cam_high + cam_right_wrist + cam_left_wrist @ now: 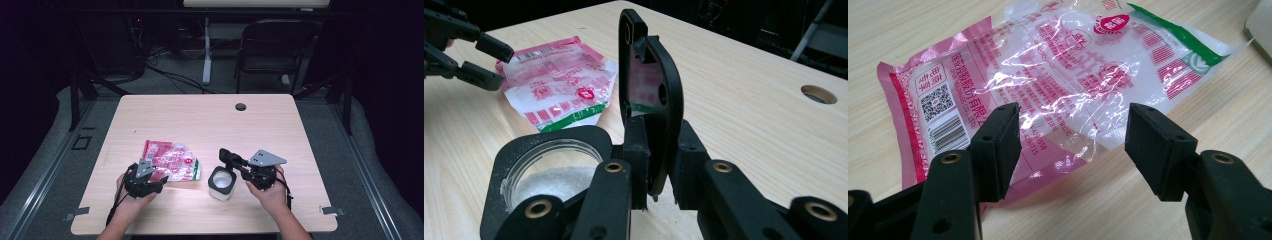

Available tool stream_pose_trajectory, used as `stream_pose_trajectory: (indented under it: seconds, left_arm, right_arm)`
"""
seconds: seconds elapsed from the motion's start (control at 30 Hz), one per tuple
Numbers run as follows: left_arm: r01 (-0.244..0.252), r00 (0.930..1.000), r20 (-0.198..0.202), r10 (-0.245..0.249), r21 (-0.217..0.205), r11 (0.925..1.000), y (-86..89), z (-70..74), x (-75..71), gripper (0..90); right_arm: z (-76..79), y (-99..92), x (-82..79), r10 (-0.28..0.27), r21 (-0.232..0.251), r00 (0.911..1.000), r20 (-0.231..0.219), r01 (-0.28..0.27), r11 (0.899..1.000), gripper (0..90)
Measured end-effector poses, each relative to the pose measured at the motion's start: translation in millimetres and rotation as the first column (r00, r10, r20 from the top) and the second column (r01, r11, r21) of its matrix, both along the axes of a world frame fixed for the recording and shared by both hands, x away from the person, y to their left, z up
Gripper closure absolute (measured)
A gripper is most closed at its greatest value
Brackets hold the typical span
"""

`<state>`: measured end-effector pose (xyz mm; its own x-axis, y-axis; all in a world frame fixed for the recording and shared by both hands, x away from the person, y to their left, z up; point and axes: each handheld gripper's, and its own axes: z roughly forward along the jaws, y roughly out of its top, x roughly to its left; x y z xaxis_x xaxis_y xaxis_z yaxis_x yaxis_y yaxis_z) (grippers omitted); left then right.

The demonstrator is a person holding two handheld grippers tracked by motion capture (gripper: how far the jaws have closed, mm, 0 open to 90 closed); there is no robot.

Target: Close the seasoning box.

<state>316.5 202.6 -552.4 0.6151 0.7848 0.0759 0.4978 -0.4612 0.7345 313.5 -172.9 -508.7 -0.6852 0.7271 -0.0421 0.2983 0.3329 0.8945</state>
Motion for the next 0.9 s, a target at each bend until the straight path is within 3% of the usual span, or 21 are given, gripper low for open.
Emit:
stream_pose_trajectory:
  seconds: [0.23, 0.9]
  left_arm:
    - [0.003, 1.0, 0.0, -0.003, 0.003, 1.0, -1.0, -0.2, 0.2, 39.0]
    - [0.007, 1.0, 0.004, -0.007, 0.0, 1.0, -1.8, -0.2, 0.2, 39.0]
  right_arm:
    - [1.8, 3.8, -4.3, 0.009, -0.02, 0.9995, 0.03, -0.008, 1.0, 80.2]
    - [1.3, 14.4, -16.8, 0.053, -0.073, 0.9971, 0.055, -0.049, 0.996, 75.2]
